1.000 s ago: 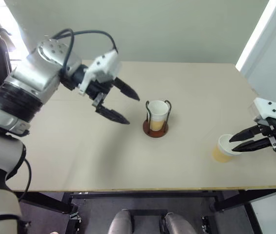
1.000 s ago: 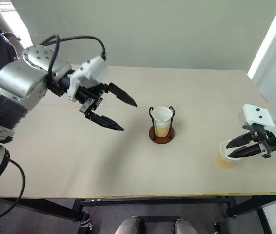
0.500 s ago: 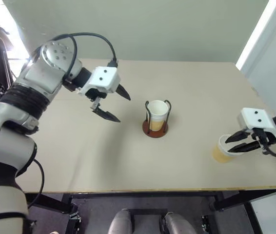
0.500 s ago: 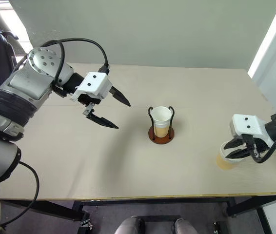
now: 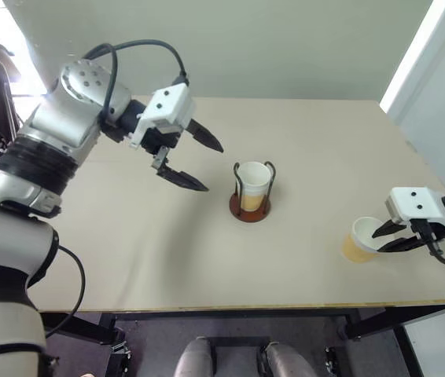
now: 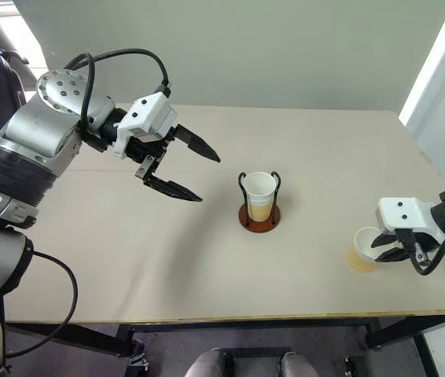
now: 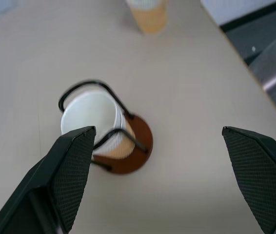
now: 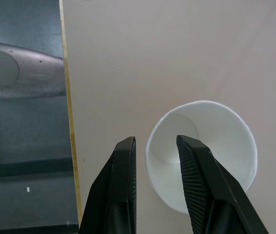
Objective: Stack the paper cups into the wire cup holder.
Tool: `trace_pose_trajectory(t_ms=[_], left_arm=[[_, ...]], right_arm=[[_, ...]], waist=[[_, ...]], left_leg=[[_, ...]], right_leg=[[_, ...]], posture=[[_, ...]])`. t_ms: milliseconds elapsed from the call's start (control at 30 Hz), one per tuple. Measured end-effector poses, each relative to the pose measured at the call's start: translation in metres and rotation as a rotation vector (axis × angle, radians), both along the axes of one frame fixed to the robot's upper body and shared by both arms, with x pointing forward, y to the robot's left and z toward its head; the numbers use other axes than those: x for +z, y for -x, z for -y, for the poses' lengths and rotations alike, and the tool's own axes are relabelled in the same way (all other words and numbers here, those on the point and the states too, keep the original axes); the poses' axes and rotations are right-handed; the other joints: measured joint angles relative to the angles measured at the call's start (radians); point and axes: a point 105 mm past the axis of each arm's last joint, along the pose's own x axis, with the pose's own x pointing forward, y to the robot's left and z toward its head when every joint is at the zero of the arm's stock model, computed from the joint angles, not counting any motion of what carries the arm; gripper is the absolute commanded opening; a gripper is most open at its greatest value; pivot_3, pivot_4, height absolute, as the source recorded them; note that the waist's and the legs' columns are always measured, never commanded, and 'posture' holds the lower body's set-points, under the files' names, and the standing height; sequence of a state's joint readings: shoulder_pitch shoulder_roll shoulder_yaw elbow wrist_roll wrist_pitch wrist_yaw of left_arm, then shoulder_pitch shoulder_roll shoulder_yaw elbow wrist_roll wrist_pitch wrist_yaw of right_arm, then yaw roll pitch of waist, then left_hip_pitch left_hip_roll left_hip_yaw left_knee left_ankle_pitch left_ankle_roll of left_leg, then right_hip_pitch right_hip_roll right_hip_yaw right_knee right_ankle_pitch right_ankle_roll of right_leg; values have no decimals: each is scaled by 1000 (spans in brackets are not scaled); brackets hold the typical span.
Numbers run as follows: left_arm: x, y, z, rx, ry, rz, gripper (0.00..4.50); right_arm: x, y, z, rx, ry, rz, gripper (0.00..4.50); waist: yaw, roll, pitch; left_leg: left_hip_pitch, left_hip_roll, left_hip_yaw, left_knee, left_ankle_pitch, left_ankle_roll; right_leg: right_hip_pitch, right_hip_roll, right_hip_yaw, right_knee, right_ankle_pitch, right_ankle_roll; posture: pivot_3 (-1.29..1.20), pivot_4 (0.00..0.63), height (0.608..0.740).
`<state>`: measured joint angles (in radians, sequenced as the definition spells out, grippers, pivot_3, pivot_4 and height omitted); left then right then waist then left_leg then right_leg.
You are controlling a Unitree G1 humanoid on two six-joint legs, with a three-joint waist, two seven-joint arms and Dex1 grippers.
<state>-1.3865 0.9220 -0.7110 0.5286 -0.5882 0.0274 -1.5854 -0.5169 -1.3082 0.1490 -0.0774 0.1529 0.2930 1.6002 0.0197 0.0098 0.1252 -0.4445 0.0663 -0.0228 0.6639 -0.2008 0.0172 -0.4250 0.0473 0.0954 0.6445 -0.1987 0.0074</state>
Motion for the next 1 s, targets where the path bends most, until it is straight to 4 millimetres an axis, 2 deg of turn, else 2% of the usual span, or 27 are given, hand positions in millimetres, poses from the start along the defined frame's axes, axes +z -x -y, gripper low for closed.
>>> trace_pose_trajectory(t_ms=[133,667,767,833,1000], left_arm=[[-3,1,2,-5,1,-17,4442],[2,2,3,-4,29,-17,4442],[3,3,4,-7,35,-19,4500],[3,3,6,-14,39,-19,4500],[6,2,4,4,78,-32,4500]], right_arm=[[-1,0,2,4,14,6,1270],[-26,-6,10,75,126,31,1270],[-32,-10,7,99,144,44,727],[-37,-12,5,115,153,50,67],[-31,-23,-4,133,165,93,24]], waist=[[0,0,0],[0,0,0],[-1,0,0],[-1,0,0],[-6,0,0]], left_leg=[[0,0,0,1,0,0],[0,-1,1,1,0,0],[1,-1,2,1,0,0],[1,-1,2,1,0,0],[2,-1,5,0,0,0]], right_leg=[[0,0,1,0,0,1],[0,0,5,0,2,4],[0,0,6,-1,3,4],[0,0,7,0,4,6],[0,0,10,-1,4,5]], posture=[[0,150,740],[0,150,740],[0,150,740],[0,150,740],[0,150,740]])
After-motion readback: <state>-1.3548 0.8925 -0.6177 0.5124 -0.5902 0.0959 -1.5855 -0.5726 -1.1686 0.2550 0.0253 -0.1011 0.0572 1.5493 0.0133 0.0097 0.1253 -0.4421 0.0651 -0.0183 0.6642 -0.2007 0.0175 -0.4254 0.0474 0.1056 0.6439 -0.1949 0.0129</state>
